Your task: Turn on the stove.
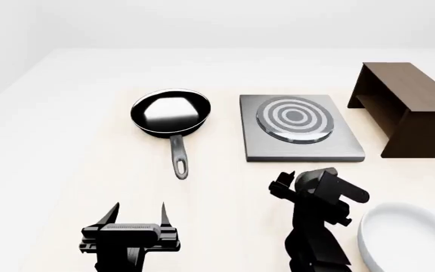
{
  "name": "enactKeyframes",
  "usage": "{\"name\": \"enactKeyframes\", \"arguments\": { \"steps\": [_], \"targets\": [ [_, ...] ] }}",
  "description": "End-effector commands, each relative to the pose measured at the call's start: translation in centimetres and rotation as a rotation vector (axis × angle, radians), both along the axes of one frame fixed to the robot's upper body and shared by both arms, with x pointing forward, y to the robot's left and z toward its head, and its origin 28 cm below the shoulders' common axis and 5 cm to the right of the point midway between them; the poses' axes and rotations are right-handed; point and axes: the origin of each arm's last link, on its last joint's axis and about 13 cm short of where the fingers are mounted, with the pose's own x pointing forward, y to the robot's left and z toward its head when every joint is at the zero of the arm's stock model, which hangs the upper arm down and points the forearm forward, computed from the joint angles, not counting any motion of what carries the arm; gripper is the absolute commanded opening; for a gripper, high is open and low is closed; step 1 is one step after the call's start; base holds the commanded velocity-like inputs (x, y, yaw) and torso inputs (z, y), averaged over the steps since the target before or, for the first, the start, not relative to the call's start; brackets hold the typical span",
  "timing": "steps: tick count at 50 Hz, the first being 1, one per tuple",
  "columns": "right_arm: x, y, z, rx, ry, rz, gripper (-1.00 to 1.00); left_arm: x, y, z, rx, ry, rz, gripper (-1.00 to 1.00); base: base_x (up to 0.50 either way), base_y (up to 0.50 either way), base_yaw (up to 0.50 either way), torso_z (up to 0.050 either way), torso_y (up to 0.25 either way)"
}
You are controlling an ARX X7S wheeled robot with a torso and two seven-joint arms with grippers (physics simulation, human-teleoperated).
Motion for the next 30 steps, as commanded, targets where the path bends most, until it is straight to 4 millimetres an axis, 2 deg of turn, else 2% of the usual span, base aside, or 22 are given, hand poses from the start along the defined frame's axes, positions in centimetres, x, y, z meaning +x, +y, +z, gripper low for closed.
{"name": "enactKeyframes", "arguments": {
  "steps": [1,15,30],
  "targets": [
    [-0.2,0.0,-0.1,-0.011,-0.003,0.003,1.0,0.0,0.0,0.0,0.001,0.0,0.0,1.0,0.0,0.0,0.0,0.0,0.0],
    [-0.2,0.0,-0.1,-0.015,-0.004,0.002,1.0,0.0,0.0,0.0,0.0,-0.001,-0.001,1.0,0.0,0.0,0.0,0.0,0.0],
    [-1.9,0.6,-0.4,-0.019,-0.013,0.044,1.0,0.0,0.0,0.1,0.0,-0.001,-0.002,1.0,0.0,0.0,0.0,0.0,0.0]
  ]
}}
